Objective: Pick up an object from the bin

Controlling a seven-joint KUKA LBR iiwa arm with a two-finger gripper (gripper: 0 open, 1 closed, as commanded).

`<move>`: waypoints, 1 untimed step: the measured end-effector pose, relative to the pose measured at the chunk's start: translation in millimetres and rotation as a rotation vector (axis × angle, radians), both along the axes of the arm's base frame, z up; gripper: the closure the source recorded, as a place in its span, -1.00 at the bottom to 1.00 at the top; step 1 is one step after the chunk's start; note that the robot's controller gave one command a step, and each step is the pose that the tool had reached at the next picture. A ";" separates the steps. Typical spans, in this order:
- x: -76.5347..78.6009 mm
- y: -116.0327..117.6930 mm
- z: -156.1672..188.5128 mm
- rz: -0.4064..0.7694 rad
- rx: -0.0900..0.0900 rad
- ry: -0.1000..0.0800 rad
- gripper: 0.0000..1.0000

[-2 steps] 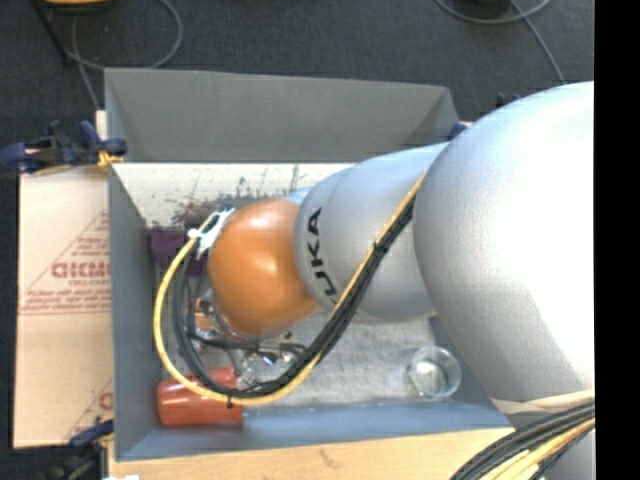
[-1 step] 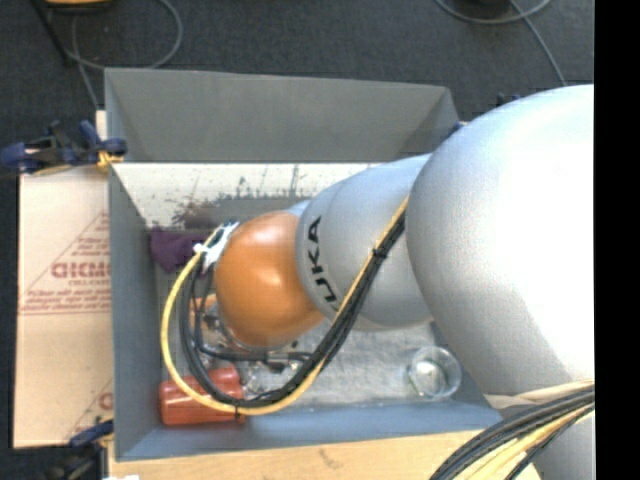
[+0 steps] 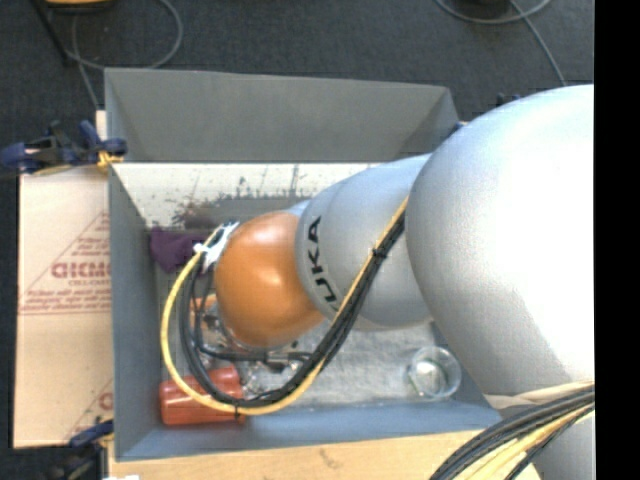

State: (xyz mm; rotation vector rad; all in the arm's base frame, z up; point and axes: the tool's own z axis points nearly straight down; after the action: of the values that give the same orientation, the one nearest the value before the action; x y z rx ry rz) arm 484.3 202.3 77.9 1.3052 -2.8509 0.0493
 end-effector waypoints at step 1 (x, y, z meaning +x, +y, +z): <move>10.0 -21.8 -0.3 -0.006 0.033 0.012 1.00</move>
Offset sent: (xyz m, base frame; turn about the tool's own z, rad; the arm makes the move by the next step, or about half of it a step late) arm 0.0005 0.0018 0.0286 0.0018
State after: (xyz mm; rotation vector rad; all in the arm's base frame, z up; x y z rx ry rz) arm 494.4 180.5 77.7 1.2986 -2.8578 -0.0056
